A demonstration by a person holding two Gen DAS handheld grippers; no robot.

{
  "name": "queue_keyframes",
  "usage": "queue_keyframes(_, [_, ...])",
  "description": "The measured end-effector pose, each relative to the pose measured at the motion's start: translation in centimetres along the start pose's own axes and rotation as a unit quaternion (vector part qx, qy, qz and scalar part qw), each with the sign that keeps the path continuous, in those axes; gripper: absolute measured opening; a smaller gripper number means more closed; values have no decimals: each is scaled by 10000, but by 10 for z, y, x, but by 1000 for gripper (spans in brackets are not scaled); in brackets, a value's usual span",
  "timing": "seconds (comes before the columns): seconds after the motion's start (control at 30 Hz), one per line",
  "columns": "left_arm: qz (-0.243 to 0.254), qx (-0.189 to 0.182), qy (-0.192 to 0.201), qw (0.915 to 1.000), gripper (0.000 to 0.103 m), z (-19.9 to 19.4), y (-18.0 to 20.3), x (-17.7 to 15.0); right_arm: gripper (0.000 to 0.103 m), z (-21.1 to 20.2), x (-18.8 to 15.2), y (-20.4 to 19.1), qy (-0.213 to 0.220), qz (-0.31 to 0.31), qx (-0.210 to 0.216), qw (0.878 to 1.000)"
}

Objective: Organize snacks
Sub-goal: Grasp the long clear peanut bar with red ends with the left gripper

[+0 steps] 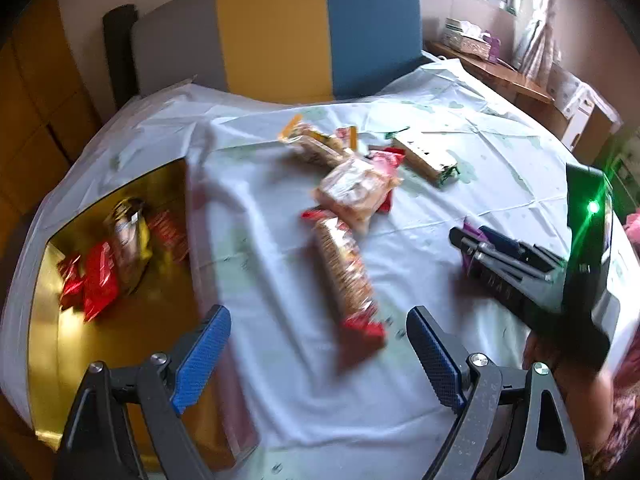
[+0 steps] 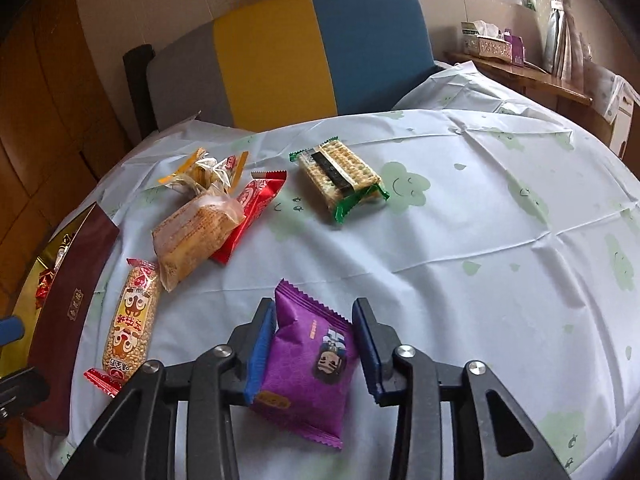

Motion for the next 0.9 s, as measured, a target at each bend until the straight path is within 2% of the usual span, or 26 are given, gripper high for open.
queue_keyframes(0.17, [169,-9,-71,9998,90,25,15,11,40,-2,0,2,99,101,92,9999])
queue_keyframes(0.37, [-23,61,-317,9995,90,53,9,11,40,-3,1,2,163,109,12,9998])
queue_keyframes(0.5, [48,111,-300,9995,90,62,10,13,40,-3,0,2,183,89,-27,9998])
queue_keyframes(0.7, [21,-110,-423,9990,69,78,13,9,41,-4,0,3,193,146,-30,9997])
queue_keyframes(0.8, [63,-138,-411,9990,52,83,15,6,41,-3,0,4,189,142,-36,9997])
queue_keyframes(0.83, [192,-82,-279,9994,39,82,16,8,42,-3,-1,4,189,140,-37,9997])
queue_keyframes(0.9, [343,-94,-187,9992,38,82,18,8,42,-2,-1,4,192,155,-18,9997])
Point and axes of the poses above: each gripper's, at about its wrist camera, not at the fingertips, and z roughly the way its jaws point, y to its right, x to its top, the point moved 9 cm from there along z, roughly the way its jaws point, and after that the axes turned 4 degrees about -z, right-handed, at the moved point
